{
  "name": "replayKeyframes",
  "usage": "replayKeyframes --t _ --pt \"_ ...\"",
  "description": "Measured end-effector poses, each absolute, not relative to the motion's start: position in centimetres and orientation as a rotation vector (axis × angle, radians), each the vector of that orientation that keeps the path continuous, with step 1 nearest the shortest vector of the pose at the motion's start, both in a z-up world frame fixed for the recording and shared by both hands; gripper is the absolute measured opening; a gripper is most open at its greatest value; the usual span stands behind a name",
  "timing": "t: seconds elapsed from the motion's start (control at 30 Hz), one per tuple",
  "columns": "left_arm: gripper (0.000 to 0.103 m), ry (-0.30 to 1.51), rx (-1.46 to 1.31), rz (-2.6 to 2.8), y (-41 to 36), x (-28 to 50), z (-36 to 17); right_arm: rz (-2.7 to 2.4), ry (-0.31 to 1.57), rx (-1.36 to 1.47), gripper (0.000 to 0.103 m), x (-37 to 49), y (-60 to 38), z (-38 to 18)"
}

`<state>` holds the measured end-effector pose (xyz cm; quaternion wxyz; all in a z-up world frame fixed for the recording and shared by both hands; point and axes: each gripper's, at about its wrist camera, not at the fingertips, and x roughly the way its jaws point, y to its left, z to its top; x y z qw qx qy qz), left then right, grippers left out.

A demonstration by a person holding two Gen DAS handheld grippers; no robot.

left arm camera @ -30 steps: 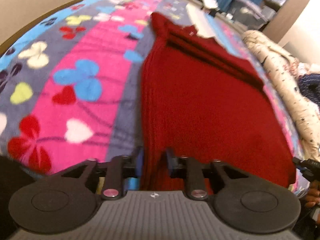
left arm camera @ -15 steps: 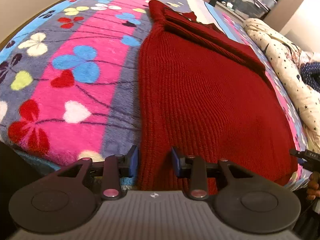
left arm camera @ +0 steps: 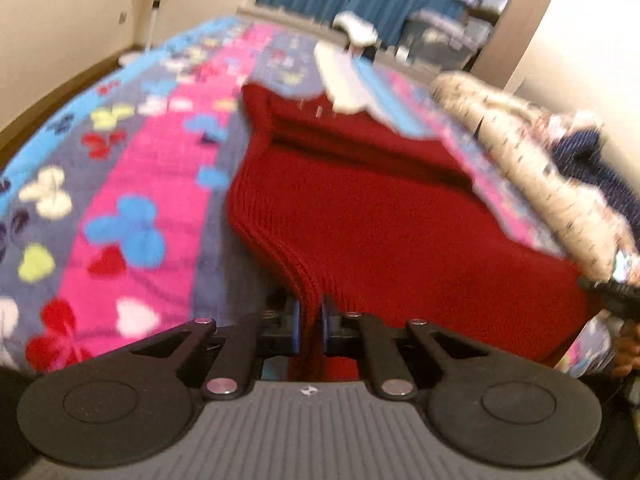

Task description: Fold small clothes

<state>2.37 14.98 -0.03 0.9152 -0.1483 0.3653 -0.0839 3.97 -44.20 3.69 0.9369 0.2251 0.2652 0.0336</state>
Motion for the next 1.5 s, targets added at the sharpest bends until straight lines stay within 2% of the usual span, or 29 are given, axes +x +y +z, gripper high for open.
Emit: replayKeyframes --t 0.1,0.23,0.33,0.47,0.7,0.73,0.77,0.8,1.13,1.5 --pt "0.010 0.722 -0.348 -0.168 15.9 2.2 0.9 0.091 0.537 0.541 0.009 3.7 -45.7 3.7" --pt "0.011 0.865 -0.418 -0.148 16.4 3.5 -1.7 0.059 0.702 0.554 0.010 5.6 -45.8 1.0" --pt "0.014 0.994 -0.432 -0.090 16.3 4.4 -4.0 0.032 0.821 0.553 0.017 7.1 -45.7 -0.4" --pt "0.031 1.031 -0.450 -0.090 16.3 4.3 -4.8 0.048 0.891 0.526 0.032 7.1 -45.2 -1.2" --pt "0.030 1.043 -0.367 -0.098 15.1 4.1 -5.1 0.036 0.945 0.449 0.035 7.0 -44.0 -1.4" --pt "0.028 1.041 -0.353 -0.105 14.9 4.1 -5.1 0.033 0.945 0.431 0.032 7.1 -43.8 -1.4" --pt "0.016 1.039 -0.342 -0.112 14.6 4.0 -5.1 0.032 0.939 0.409 0.021 7.0 -43.4 -1.3" --pt "0.013 1.031 -0.335 -0.112 14.6 3.8 -5.1 0.037 0.927 0.394 0.015 6.8 -43.2 -1.1" --pt "0.011 0.840 -0.333 -0.241 14.5 1.9 -2.0 0.127 0.682 0.461 0.011 3.9 -44.3 1.9" --pt "0.010 0.687 -0.421 -0.290 17.1 0.6 6.1 0.224 0.536 0.450 0.009 0.5 -43.6 8.9"
